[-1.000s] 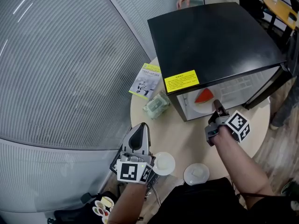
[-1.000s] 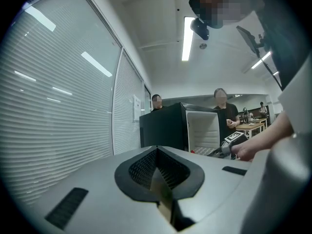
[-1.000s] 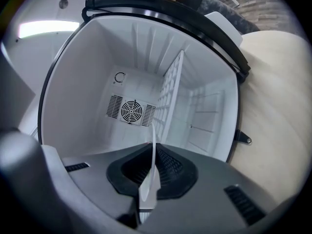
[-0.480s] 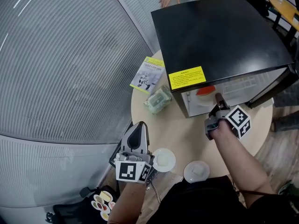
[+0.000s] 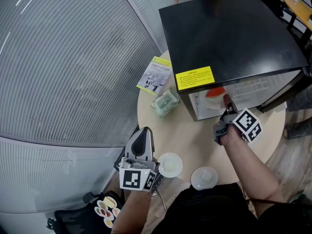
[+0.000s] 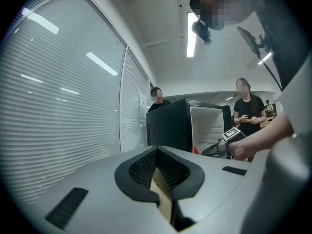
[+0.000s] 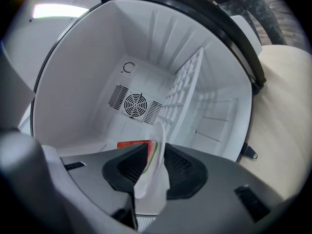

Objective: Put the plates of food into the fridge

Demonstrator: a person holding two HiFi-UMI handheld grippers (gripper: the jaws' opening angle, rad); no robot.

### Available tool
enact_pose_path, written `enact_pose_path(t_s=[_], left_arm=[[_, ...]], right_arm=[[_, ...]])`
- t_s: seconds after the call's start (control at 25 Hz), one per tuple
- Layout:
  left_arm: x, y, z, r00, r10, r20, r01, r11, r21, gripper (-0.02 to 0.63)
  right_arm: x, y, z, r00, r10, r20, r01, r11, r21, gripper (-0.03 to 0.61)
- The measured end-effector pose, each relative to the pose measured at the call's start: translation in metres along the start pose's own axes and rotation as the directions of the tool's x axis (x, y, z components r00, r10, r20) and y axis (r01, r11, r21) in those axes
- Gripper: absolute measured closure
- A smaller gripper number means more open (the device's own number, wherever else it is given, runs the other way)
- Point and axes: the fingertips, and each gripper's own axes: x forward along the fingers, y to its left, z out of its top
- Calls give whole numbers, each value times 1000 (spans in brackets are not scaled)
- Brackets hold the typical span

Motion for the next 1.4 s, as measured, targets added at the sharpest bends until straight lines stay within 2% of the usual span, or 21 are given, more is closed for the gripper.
enact_pose_path(t_s=[0.16,0.32,0.44,0.64,0.84,1.12,1.4], left_arm=[[-3,-1,6,1000,19,24,-19,1000,8,609],[-8,-9,14,999,25,36,-26,999,41,609],[-13,-14,19,999,37,38,-39,998,53,609],[-25,-21,27,996,54,75,-57,998,38,609],[-33,-29,27,995,67,77,-71,997,40,609],[-47,-39,23,996,5,87,-9,999,42,609],[-80,-34,24,987,-101,126,96,994,42,609]], right_arm=[[1,3,-3,1000,18,-23,-20,998,-51,454],[-2,-4,0,999,-16,-38,12,995,-98,413],[-5,-5,1,999,-10,-40,5,994,-114,407],[-13,1,3,998,49,-48,-55,990,-130,407],[-25,-6,4,997,49,-64,-58,985,-160,407],[-64,-15,-6,997,44,-67,-54,986,-155,407],[-120,-18,-29,1000,17,-10,-18,985,-172,407]])
